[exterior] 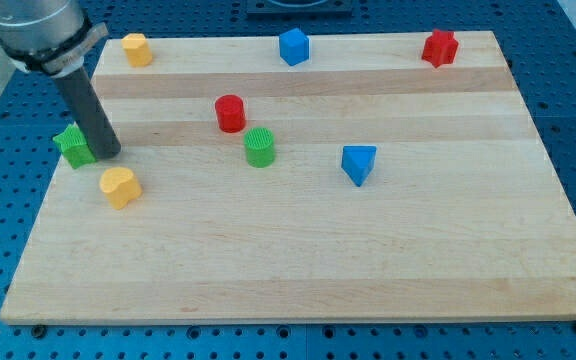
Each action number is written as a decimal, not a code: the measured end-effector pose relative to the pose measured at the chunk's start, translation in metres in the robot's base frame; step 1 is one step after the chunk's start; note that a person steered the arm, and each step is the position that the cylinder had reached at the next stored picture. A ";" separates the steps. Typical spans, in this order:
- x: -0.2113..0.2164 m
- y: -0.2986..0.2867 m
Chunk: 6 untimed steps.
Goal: Slide the yellow heart to the vertical bottom side of the red star
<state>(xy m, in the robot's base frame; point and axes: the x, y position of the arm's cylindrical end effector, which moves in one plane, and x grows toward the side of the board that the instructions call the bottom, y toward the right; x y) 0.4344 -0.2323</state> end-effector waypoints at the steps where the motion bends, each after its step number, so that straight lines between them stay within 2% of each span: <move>1: 0.036 -0.007; 2: 0.024 -0.072; 3: 0.012 -0.050; 4: -0.032 0.004; 5: -0.011 0.023; 6: -0.009 0.057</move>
<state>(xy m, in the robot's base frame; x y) 0.4257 -0.1758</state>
